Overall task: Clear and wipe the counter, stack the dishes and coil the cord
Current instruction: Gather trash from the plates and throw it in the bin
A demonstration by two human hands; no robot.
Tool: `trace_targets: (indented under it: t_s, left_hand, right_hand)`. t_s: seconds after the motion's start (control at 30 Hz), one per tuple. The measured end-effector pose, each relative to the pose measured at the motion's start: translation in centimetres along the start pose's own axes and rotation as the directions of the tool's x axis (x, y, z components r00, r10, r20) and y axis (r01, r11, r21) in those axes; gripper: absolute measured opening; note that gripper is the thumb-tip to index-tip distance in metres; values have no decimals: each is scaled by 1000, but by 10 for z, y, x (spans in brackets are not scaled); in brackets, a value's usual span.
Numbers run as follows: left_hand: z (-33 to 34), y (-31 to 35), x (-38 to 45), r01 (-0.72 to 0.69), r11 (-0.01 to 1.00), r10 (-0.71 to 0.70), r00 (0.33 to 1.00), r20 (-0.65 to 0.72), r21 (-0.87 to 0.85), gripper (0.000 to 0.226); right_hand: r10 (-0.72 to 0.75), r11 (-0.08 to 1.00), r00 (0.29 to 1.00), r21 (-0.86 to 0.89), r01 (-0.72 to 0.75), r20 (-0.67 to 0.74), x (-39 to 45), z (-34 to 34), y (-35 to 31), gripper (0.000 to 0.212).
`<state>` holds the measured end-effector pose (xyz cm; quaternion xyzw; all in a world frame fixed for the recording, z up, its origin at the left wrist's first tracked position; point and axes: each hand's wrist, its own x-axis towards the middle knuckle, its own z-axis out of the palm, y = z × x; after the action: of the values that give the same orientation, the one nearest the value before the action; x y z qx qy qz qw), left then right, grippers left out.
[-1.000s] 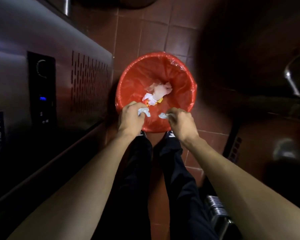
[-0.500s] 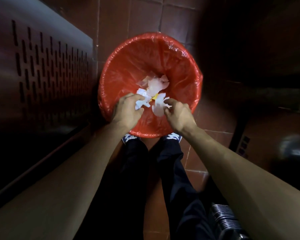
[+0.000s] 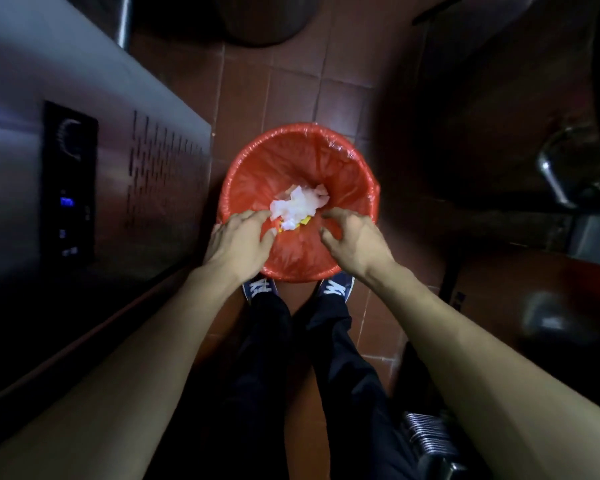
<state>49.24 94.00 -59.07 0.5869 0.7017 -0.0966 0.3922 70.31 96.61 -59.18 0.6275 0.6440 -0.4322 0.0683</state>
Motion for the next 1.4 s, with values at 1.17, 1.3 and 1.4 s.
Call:
trace_targets:
  t_s: [1.17,1.3,1.4]
  left_hand:
    - [-221,15,-447,310,917,-398,704,-589,-249,45]
    - [-195,-15,-495,323,884,-467,657,-592,-339,46]
    - [-171,-35,-531,329,859,-509,616,-601,-391,46]
  right_hand:
    - [-762,568,638,-356,742,114,-300,-168,-330,26]
    - [-784,512,599,-374,773,165,-340,-129,-349,41]
    - [-795,484,574,-367,795,195,-374,-99,-360,42]
